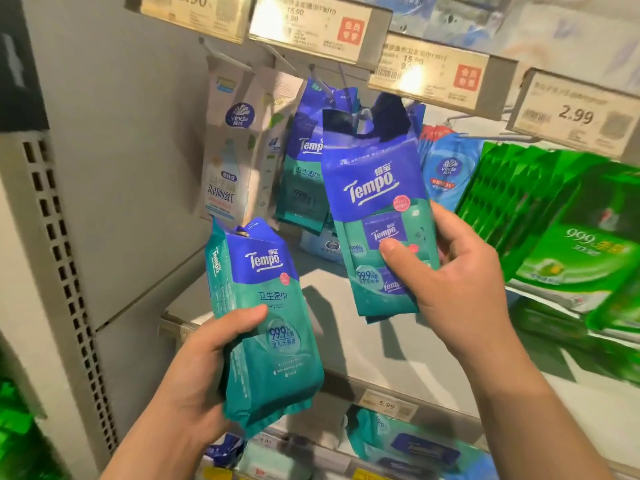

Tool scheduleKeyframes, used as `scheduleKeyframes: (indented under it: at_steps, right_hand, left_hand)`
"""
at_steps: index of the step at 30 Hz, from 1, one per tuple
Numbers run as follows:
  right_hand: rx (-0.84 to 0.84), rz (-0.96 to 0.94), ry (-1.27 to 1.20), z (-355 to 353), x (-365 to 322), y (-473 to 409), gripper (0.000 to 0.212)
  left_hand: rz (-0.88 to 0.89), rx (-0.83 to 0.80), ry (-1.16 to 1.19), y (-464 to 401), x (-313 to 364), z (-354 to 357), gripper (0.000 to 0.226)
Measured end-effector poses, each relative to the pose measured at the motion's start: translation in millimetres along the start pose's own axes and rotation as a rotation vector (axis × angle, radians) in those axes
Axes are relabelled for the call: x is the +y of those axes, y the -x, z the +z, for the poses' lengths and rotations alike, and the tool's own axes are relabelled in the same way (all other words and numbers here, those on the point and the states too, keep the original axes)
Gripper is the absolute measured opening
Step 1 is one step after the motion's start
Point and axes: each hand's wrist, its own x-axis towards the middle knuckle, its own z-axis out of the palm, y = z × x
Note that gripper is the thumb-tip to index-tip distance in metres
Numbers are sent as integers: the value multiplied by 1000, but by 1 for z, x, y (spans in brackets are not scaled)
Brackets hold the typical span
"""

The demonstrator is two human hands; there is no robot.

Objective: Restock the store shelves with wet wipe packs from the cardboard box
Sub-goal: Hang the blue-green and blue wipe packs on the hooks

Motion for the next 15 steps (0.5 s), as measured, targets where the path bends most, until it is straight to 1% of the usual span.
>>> scheduleKeyframes:
  at_steps: [3,7,10,15]
  right_hand:
    - [42,-90,27,-2,-2,-1,45]
    - [143,-160,13,-4,2,-4,43]
    - [185,-137,0,-3,3,-8,39]
    - [186,-34,-39,2,15,-16,27]
  left_hand:
    - [7,24,4,0,-2,-3,86]
    - [-1,29,6,1,-3,-2,85]
    - [-8,40,-14,1,-4,0,87]
    - [-8,32,-28,1,-6,3,85]
